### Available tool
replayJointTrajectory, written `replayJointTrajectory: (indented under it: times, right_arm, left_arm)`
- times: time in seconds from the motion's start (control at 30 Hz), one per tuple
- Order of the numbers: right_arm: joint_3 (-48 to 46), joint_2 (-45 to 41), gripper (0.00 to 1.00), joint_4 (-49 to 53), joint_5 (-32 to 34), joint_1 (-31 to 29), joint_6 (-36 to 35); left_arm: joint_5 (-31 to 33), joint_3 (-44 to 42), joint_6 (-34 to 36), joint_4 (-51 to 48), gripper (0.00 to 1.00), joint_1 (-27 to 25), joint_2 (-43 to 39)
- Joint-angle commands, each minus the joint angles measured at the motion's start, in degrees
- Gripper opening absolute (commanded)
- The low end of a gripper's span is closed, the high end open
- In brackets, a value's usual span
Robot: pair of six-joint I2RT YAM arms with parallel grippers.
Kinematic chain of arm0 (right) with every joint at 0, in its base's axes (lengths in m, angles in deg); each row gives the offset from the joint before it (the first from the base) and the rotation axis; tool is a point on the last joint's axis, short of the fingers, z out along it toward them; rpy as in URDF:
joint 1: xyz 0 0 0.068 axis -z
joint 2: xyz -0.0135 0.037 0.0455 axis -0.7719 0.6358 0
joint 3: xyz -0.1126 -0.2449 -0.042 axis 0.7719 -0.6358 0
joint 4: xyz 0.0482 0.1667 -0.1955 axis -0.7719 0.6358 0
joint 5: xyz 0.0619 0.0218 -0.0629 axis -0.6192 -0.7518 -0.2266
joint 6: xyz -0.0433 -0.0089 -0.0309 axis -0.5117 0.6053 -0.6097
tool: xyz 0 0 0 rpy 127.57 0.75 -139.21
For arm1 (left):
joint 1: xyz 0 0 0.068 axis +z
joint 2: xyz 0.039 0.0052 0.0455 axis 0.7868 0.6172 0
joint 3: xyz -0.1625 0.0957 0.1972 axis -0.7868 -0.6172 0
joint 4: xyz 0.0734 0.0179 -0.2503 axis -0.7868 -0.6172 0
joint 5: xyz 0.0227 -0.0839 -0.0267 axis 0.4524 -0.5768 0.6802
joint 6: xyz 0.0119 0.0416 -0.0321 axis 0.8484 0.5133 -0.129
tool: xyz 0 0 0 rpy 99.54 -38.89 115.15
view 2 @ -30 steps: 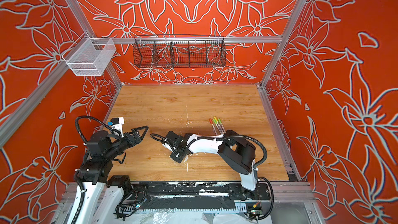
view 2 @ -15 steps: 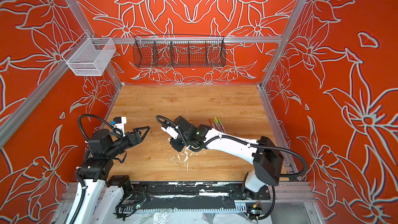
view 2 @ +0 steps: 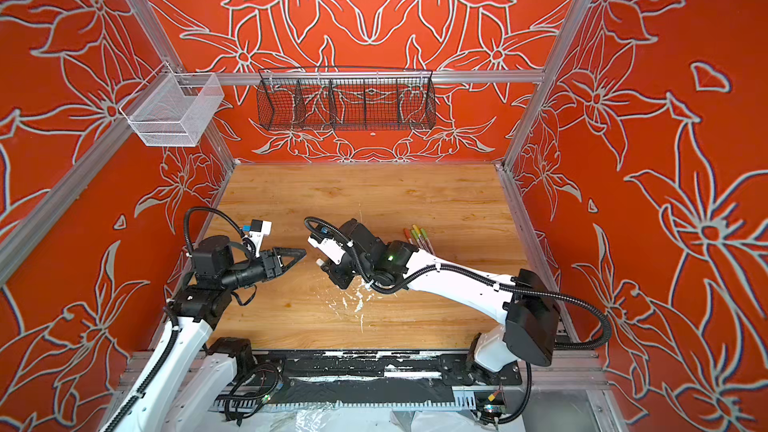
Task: Insert the pens into the pen caps
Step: 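Close the left gripper on the pink cap while the right gripper releases it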
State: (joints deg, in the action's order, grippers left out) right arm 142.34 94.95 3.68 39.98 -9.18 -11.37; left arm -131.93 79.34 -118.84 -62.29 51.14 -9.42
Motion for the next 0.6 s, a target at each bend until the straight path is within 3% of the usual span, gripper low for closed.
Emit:
replayJointTrajectory:
  times: [0.0,0.57]
  right_arm:
    - [0.8,-1.1,0.13,-1.7,-1.7,-0.1,-1.3]
    - [3.8,0.1,0.13,-2.5,-5.4,-0.3,-2.1]
  left_arm:
    - [-2.5,-0.3,-0.5,2.7,0.52,-1.4,0.0]
    - [-0.8,0.6,1.3,0.5,0.32,-5.6,2.6]
